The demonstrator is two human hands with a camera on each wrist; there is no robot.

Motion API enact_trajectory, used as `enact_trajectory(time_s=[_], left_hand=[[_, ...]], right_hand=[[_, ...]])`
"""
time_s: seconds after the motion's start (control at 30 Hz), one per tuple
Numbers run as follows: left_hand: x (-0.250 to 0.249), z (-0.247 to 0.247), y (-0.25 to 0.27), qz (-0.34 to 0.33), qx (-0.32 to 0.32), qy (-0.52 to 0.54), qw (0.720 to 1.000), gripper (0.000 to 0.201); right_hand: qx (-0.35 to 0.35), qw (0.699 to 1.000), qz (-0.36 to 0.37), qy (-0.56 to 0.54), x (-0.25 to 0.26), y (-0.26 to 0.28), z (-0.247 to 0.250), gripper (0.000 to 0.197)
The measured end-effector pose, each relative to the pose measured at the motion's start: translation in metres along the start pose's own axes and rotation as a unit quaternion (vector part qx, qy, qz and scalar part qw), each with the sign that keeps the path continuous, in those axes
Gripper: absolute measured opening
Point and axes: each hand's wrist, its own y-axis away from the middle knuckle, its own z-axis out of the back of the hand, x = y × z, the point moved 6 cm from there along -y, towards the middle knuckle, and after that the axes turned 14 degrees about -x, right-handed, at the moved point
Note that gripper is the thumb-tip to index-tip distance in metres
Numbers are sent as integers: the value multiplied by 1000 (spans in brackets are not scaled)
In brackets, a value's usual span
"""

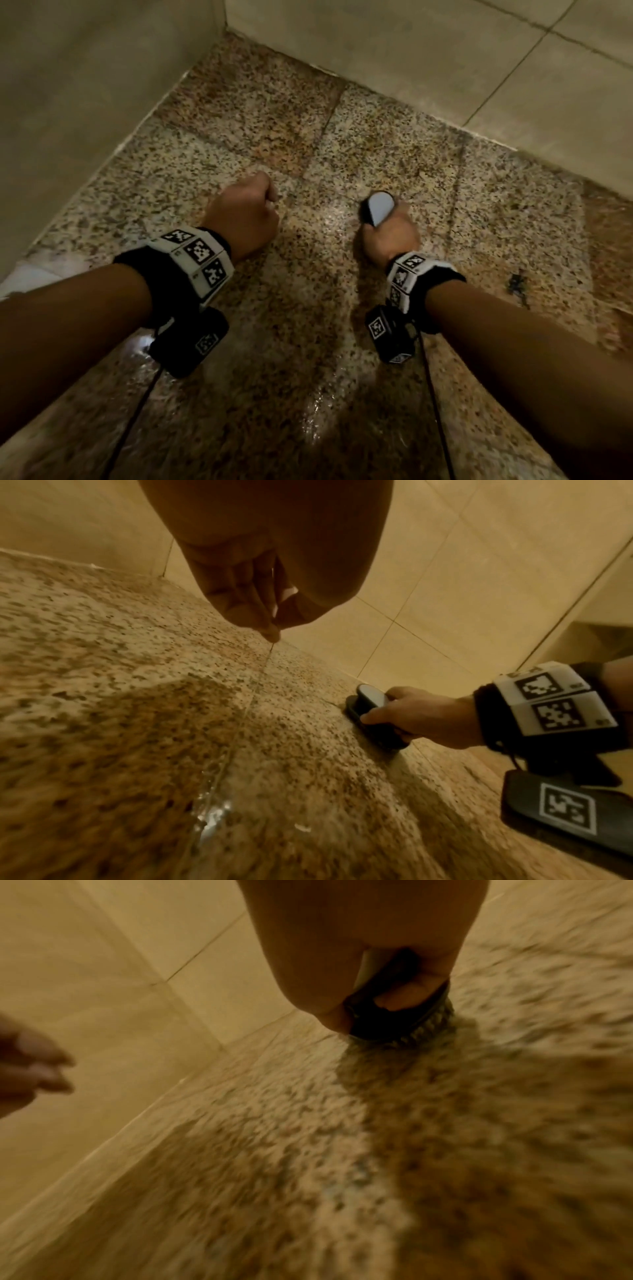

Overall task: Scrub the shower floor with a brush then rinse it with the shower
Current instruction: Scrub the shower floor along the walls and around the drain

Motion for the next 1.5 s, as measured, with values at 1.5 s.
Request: enact_trajectory(time_s=[1.5], left_hand=[[87, 41, -5, 102, -84, -20, 991, 11]], right_hand=[[130, 944, 304, -6, 152, 66, -73, 58]])
